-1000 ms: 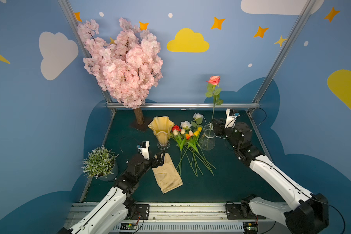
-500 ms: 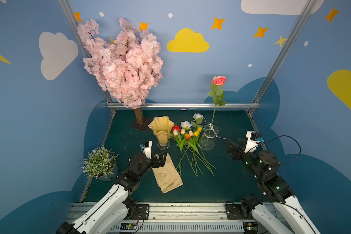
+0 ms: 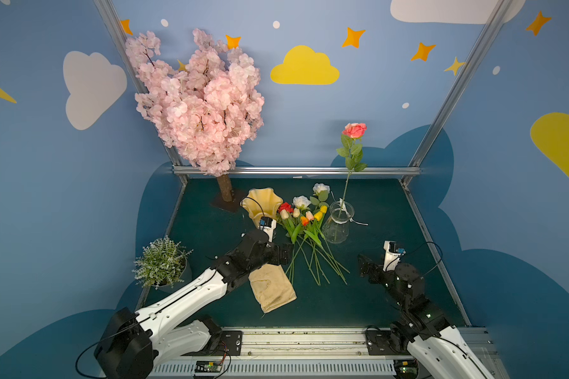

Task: Arrange the flowers in different vases according to their variety
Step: Pick up the flower at the center of the board.

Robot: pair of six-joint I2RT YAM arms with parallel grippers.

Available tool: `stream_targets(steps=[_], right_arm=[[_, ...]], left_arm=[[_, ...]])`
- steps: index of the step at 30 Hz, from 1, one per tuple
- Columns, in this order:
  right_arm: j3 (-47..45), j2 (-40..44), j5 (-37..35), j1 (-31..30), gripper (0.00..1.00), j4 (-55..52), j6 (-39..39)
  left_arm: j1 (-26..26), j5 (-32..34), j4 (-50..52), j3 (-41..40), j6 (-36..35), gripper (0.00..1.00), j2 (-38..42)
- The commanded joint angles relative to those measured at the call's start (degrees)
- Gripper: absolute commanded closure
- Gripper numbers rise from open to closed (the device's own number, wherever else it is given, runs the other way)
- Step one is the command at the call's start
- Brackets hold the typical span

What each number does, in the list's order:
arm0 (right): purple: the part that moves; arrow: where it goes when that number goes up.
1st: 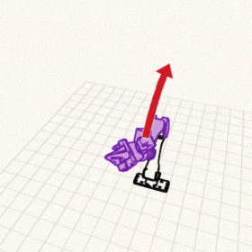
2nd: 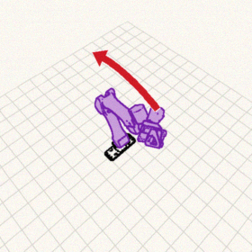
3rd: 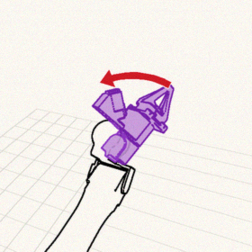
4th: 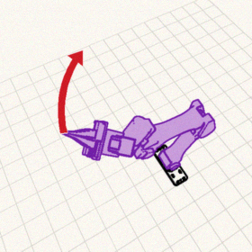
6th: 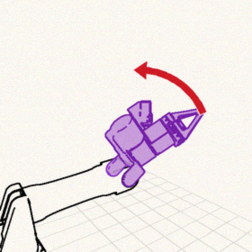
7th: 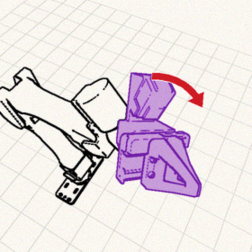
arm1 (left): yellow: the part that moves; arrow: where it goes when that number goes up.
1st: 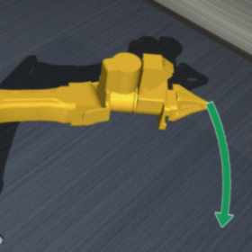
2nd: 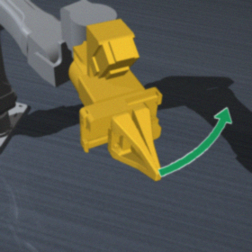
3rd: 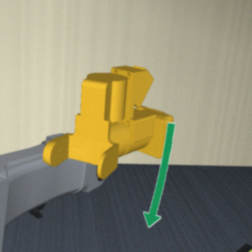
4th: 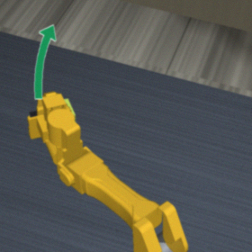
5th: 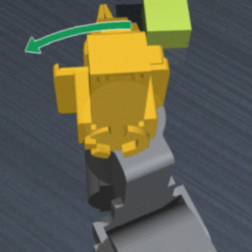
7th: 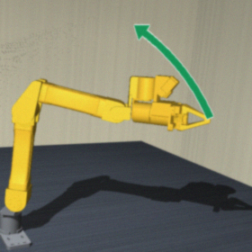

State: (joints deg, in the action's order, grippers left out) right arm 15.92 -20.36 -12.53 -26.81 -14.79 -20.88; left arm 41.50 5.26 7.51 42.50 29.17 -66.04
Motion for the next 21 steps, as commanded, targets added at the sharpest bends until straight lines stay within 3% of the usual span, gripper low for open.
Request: stream_targets(steps=[1,5,11,21], right_arm=[[-0.1,1.1,-2.0,0.2,0.03,3.2,-0.4],[-0.2,1.1,-1.1,0.2,0.04,3.3,-0.5],[-0.5,0.4,-1.0,0.2,0.04,3.8,-0.5],[-0.5,-0.7,-0.3,0.2,0.05,4.6,-0.6]], left_arm=[[3.0,2.6,9.2,5.3,0.5,0.13,-6.0],[5.5,5.7,16.4,14.2,-1.6,0.23,-17.0],[6.1,8.4,27.1,29.3,-5.8,0.48,-33.6],[6.2,12.8,34.9,45.5,-11.0,0.51,-50.3]])
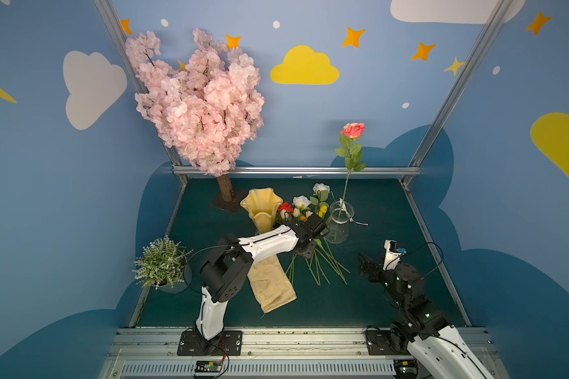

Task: Arrange the flowers in different vases according to their variety
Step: Pick up the flower at the center of the board.

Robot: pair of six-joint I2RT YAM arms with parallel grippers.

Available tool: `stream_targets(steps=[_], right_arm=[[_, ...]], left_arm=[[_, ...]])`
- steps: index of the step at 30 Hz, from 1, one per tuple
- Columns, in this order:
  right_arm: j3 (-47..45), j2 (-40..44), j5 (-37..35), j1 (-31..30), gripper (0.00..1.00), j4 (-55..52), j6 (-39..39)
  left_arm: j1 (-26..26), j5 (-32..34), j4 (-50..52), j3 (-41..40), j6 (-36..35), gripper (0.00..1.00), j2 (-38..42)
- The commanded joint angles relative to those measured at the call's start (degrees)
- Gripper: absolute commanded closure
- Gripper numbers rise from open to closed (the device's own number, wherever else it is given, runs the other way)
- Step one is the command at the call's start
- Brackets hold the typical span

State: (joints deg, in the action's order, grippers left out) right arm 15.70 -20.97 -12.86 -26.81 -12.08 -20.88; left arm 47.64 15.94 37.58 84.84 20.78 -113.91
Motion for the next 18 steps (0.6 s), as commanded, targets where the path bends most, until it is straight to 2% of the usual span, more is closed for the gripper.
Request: stream_targets(steps=[1,7,14,18], right_arm=[[-0.2,-0.1,0.1,0.2,0.04,1.9,-0.6],[-0.2,0.0,0.3,0.3,0.04,1.8,-0.7],[-0.2,-0.1,0.3,0.3,0.05,1.9,-0.8],[-0.2,-0.2,0.5,0.3,0.05,2.0,-0.8]], left_arm=[[0.0,2.8,5.4,4.2,-2.9,0.51,-3.3],[-1.0,4.4,6.3,8.2,-4.4,0.53,-7.0],[-2.0,3.2,6.3,11.0,-5.8,0.7,-10.1],[-2.0,3.0,5.9,11.5,-6.3,0.75,-10.5]])
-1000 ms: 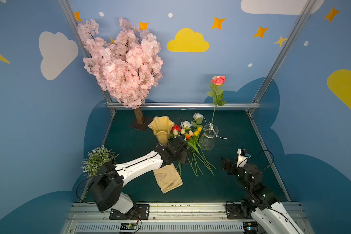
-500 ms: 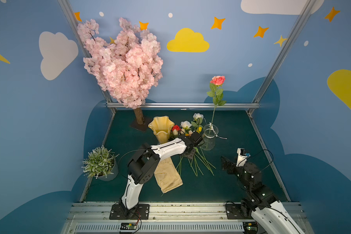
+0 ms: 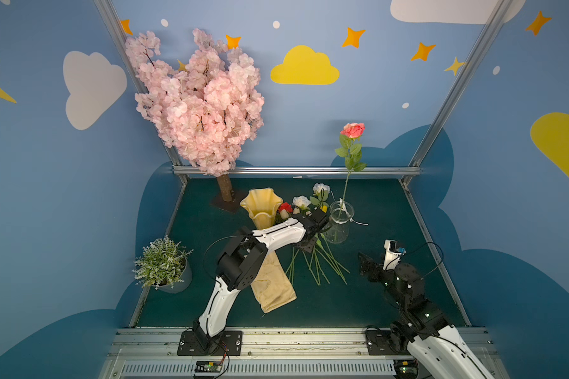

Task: Arrange the flowers in different vases according to their variety
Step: Pick up the flower at the center of the board.

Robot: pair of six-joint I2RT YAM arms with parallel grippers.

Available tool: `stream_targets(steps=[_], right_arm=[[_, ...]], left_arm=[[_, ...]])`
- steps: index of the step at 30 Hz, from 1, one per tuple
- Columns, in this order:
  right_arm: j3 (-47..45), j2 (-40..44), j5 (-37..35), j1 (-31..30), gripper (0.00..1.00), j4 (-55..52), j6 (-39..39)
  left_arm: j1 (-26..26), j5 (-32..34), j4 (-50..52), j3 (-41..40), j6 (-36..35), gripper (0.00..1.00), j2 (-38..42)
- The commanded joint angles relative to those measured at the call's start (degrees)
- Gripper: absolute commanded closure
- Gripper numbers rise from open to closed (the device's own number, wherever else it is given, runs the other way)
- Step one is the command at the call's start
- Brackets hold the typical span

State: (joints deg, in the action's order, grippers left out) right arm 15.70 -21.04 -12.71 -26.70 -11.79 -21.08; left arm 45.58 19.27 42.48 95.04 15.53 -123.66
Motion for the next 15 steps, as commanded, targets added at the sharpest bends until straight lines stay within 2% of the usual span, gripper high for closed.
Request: stream_targets(steps=[1,5,10,15], right_arm=[[-0.2,-0.2,0.3,0.2,0.04,1.7,-0.6],[-0.2,-0.2,0.3,0.2,0.04,1.6,-0.6],[-0.2,-0.2,0.3,0.2,0.05,1.6,-0.6],[-0.3,-0.1,0.5,0.2,0.05,1.7,-0.7]], left_arm=[[0.0,-0.5,1.0,1.4,-1.2,0.75,-1.0],[0.1,-1.0,1.0,1.5,-1.6,0.77,-1.5],[0.2,-0.5,1.9,0.5,-1.0,0.96,0.9],[0.8,3.0,4.0,-2.3,-0.3,0.97,6.8]])
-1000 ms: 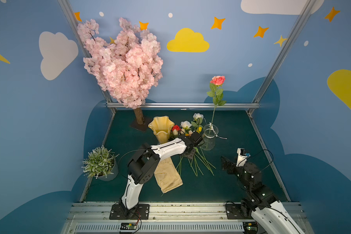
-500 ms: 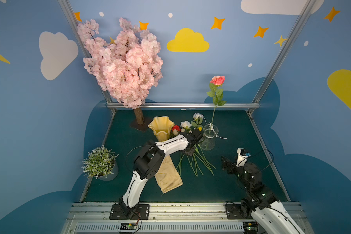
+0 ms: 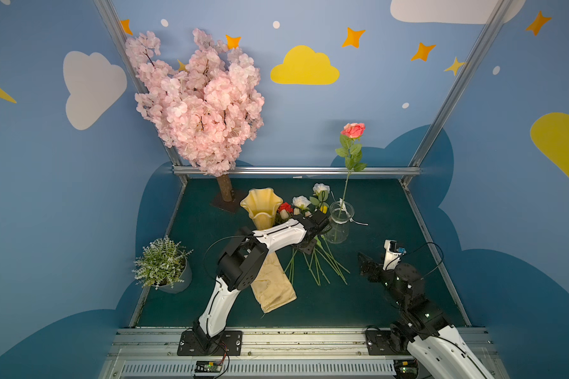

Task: Arrange the flowers in different vases according to their variety
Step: Pick up the flower at the center of the board.

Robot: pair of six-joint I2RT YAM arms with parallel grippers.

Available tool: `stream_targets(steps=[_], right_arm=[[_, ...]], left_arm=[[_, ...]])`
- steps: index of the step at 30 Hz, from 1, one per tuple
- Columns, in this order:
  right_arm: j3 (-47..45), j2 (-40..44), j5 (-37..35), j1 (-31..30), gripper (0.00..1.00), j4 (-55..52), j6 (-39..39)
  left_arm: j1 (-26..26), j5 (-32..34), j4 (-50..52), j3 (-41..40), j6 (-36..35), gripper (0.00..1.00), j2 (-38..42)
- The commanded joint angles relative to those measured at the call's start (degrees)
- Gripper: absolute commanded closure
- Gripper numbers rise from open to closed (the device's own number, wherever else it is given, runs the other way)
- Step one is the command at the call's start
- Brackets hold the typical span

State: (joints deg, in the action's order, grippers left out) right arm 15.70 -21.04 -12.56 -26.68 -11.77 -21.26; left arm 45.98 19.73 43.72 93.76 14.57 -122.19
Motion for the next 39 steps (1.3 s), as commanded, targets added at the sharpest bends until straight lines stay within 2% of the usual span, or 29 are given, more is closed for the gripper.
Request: stream_targets(steps=[1,7,14,22,26,33,36,37,38,39], right_arm=[[-0.3,-0.1,0.4,0.2,0.05,1.7,-0.5],[-0.3,-0.1,0.4,0.2,0.05,1.8,-0.5],[-0.3,-0.2,0.6,0.2,0.05,1.9,-0.5],[-0.3,-0.6,3.5,0.2,0.05,3.0,-0.5],[-1.3,-0.9,12.7,0.1,0.06,7.5,1.4],[-0.7,-3.7,16.8,0.1,0.06,8.8,1.9],[-0.6,-5.0,18.3,0.1,0.06,9.9,1.9],[-0.4,-5.6,18.6,0.1,0.06,10.0,1.9],[-0.3,-6.0,18.9,0.1,0.07,10.0,1.9],[-0.3,-6.4,19.0,0.1,0.06,10.1,2.0]], left_arm=[[0.5,3.4,3.1,-1.8,1.0,0.97,7.0],[0.7,4.8,4.7,-5.6,2.0,0.97,16.2],[0.5,7.8,6.2,-6.0,1.9,0.97,22.2],[0.2,9.1,4.4,-0.3,2.3,0.97,24.7],[0.2,5.6,2.3,1.6,1.8,0.97,26.2],[-2.5,-3.1,-2.7,-2.7,1.3,0.97,32.2],[-5.3,-12.3,-6.9,-6.8,1.5,0.97,35.7],[-5.8,-12.6,-6.0,-6.6,1.0,0.97,35.9],[-5.6,-9.2,-3.4,-5.5,0.5,0.97,35.4],[-5.1,-3.1,0.7,-3.2,1.0,0.97,34.5]])
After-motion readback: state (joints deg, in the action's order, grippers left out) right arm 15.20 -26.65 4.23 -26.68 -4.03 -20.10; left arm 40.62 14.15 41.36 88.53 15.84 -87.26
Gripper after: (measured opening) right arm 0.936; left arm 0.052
